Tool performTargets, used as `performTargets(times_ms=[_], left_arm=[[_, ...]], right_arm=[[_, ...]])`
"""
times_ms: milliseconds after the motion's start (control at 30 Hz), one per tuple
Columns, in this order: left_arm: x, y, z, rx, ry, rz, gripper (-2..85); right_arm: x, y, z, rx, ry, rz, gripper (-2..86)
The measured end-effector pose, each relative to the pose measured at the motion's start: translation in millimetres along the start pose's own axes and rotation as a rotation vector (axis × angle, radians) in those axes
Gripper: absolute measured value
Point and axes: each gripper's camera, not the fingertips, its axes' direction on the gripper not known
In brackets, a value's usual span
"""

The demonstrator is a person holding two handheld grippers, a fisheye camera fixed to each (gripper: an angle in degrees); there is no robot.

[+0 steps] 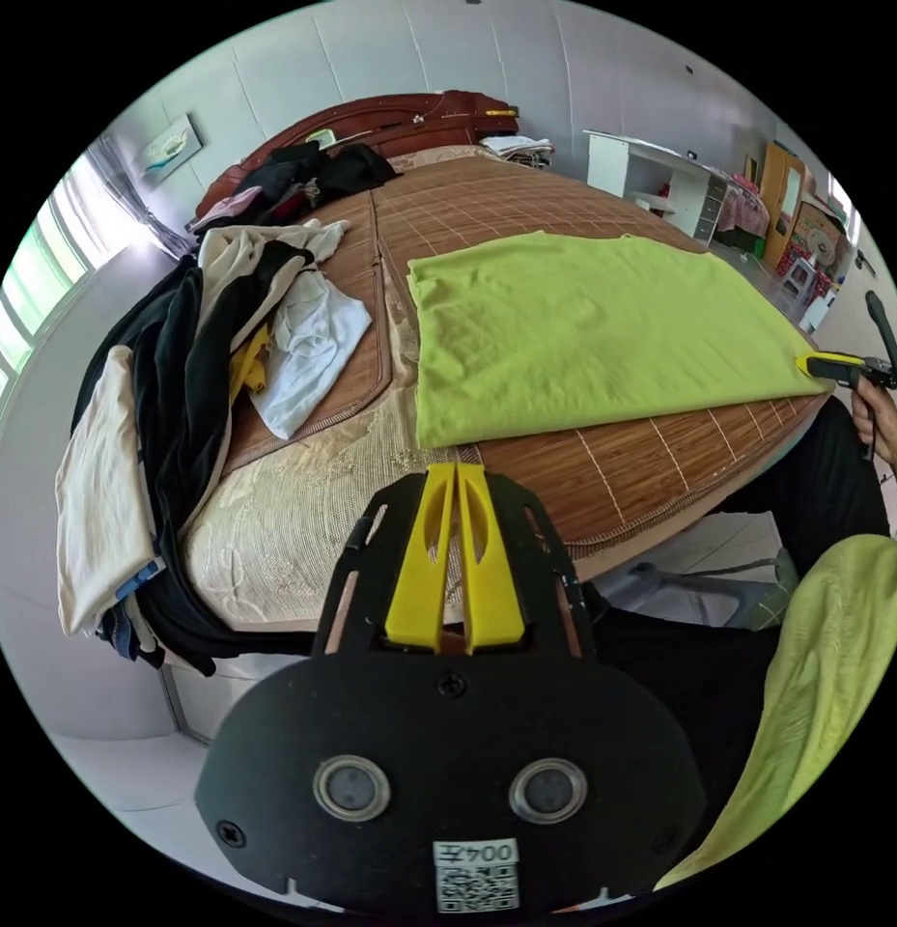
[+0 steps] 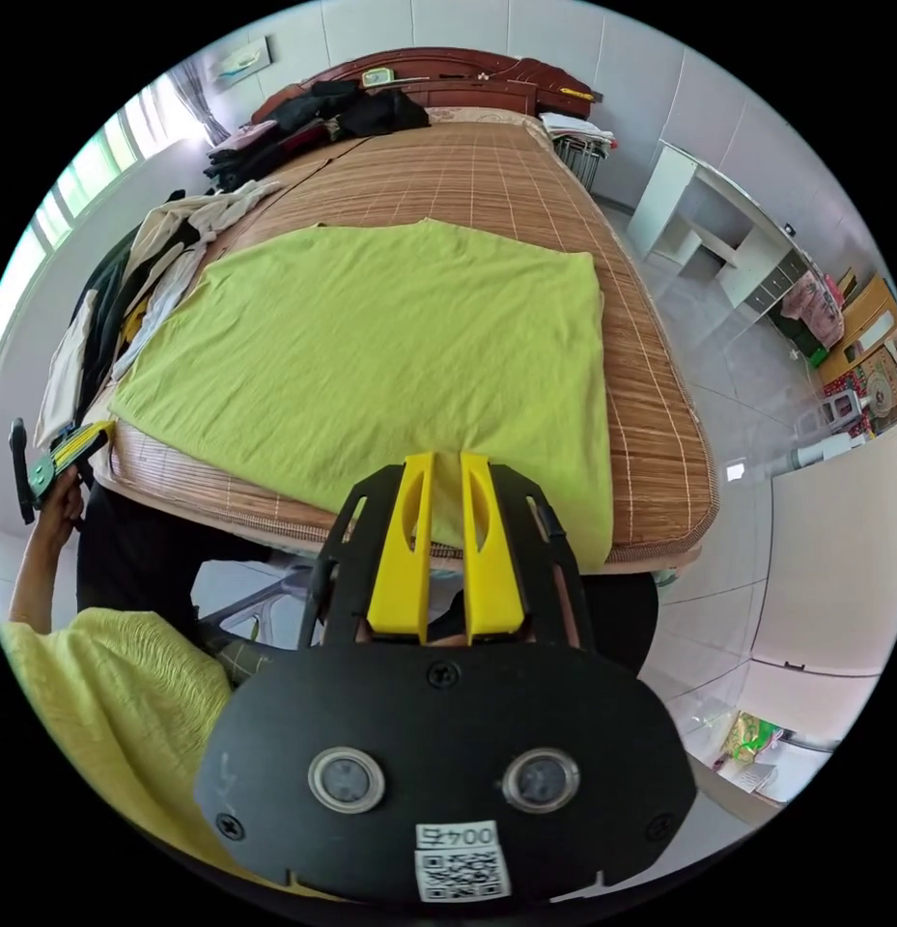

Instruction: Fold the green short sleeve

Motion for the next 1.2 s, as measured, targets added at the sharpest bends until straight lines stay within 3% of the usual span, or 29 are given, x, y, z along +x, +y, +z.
performTargets(times_ms=[400,567,667,833,1200], left_arm=[[-35,-2,9,-0.014,0.147,-0.064,0.6],[-35,0,3,0.005,0.104,-0.036,1.1],[-44,6,-7,0.066,0.062,-0.020,1.9],[-75,2,-5,0.080,0.178,0.056,5.0],[-82,-15,7,0.078,0.197,0.172,3.2]], right_arm=[[14,28,7,0.191,-0.017,0.049,4.9],[12,23,9,0.172,0.032,0.023,5.0],[23,29,0,0.173,-0.088,0.019,5.8],[41,51,-16,0.206,-0.113,-0.010,6.6],[56,56,1,0.184,-0.117,-0.011,7.0]])
